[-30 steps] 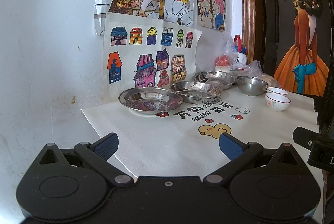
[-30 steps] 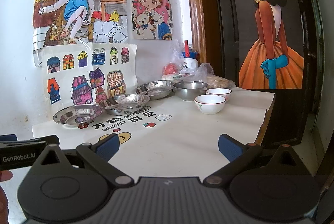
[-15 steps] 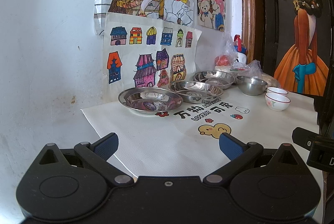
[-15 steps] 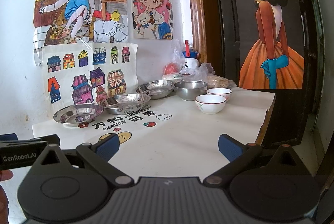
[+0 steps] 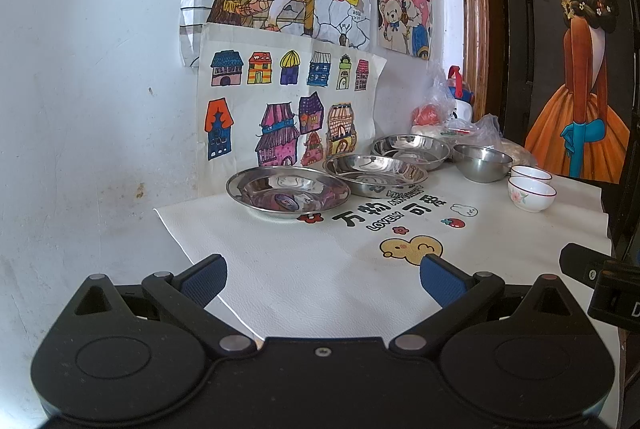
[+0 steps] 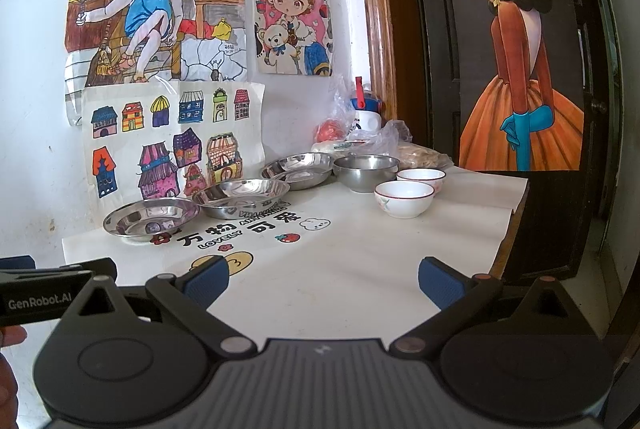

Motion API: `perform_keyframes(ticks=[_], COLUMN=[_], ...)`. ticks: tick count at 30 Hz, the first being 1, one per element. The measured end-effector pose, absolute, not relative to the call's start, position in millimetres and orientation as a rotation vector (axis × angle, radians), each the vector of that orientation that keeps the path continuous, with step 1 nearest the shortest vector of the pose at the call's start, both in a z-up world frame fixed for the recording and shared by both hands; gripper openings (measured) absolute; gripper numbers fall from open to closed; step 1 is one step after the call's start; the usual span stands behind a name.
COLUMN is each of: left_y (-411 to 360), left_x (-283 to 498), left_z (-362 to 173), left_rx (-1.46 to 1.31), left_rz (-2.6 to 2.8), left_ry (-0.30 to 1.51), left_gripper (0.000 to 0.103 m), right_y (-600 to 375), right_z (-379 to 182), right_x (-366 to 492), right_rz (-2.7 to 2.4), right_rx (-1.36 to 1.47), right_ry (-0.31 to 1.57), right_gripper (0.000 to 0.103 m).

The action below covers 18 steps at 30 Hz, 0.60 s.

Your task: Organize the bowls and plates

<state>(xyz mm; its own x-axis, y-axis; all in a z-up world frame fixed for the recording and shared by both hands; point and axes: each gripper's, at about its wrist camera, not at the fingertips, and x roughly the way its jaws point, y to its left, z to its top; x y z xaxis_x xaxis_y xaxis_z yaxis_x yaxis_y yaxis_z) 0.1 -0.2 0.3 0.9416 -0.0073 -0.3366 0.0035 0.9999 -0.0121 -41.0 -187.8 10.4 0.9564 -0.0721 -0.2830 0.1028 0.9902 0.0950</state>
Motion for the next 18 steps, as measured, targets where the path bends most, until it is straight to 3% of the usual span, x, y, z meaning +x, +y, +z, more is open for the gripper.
perform_keyframes(ticks=[18], left_y=[-12], left_x=[19], left_z=[-1], left_rx=[0.025], left_rz=[-0.026], left_ry=[0.375], left_gripper=[0.102], right_y=[-199], right_z=[13], right_x=[-26], right_rz=[-0.101], right_rx=[0.085], right_ry=[0.3], right_gripper=[0.103])
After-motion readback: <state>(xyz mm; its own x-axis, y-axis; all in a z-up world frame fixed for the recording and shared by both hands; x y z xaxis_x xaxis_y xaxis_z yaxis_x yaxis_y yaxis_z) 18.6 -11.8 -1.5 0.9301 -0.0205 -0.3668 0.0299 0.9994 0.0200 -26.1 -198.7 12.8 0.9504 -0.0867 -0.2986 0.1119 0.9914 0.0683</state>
